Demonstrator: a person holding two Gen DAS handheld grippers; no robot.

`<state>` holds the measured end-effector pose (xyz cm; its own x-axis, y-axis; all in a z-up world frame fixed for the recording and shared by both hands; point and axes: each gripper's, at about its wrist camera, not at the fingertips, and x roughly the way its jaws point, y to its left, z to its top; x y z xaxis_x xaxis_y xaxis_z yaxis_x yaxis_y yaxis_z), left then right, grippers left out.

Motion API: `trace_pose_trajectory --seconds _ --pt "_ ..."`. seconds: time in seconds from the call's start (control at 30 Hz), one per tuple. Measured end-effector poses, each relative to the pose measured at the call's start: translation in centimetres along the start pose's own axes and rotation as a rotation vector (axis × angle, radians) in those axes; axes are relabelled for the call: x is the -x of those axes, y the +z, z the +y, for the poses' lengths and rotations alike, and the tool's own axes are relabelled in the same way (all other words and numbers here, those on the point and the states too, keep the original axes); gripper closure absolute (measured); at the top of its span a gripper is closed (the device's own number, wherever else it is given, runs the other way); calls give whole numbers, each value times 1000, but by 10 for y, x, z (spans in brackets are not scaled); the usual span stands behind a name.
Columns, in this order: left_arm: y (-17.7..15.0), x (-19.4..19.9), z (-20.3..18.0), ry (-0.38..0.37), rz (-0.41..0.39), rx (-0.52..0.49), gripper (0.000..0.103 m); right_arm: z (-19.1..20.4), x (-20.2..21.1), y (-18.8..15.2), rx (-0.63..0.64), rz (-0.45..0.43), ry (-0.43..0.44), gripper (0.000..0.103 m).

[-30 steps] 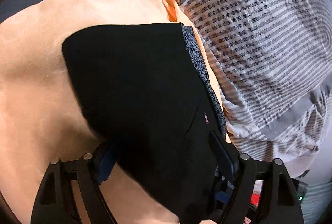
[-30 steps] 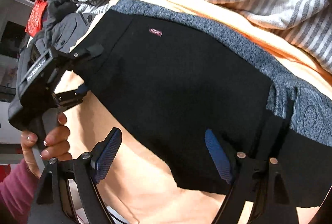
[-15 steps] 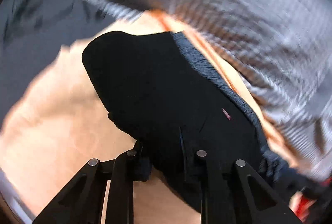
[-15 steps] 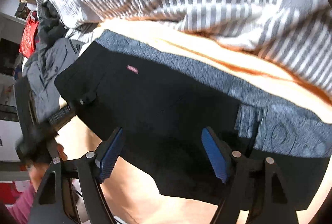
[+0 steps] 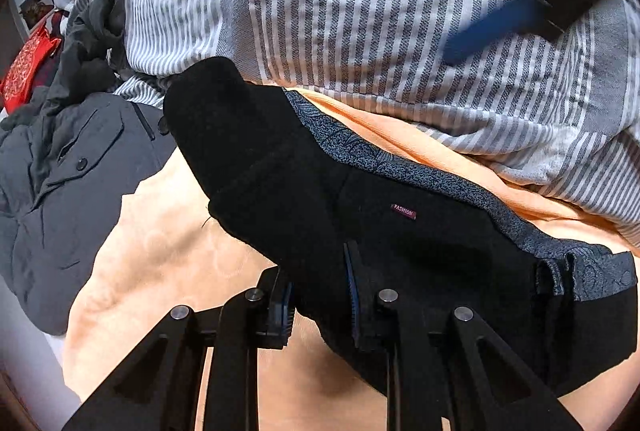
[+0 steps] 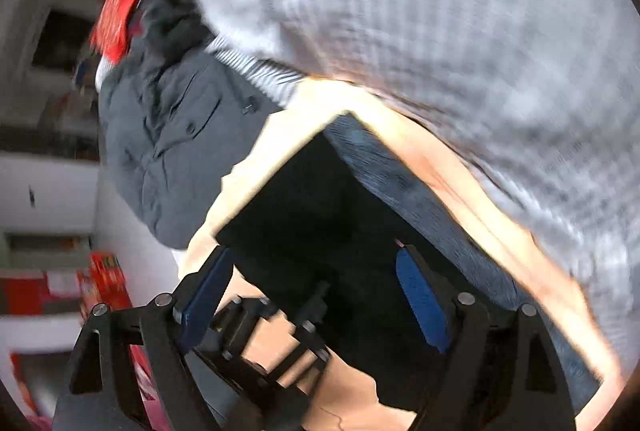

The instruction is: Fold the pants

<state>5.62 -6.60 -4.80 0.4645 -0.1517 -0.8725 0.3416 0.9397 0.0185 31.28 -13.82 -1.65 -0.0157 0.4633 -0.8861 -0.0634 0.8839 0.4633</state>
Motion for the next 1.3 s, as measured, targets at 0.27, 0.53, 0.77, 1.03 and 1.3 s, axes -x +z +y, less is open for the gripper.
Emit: trace_pose_trajectory --seconds 0.27,0.53,0.77,1.03,1.3 --pt "-1 1 0 7 -5 -9 81 48 -74 36 165 242 -102 16" --pt "3 6 -4 -11 -7 -14 81 17 -71 23 99 208 -59 83" --pt "10 35 -37 -77 -51 -90 80 -29 -10 -10 -15 9 46 84" --pt "12 77 -91 -149 -90 -187 80 -59 62 -73 -60 -184 77 84" --pt "-1 117 -159 -234 -111 -310 80 -104 123 -151 -172 -331 111 84"
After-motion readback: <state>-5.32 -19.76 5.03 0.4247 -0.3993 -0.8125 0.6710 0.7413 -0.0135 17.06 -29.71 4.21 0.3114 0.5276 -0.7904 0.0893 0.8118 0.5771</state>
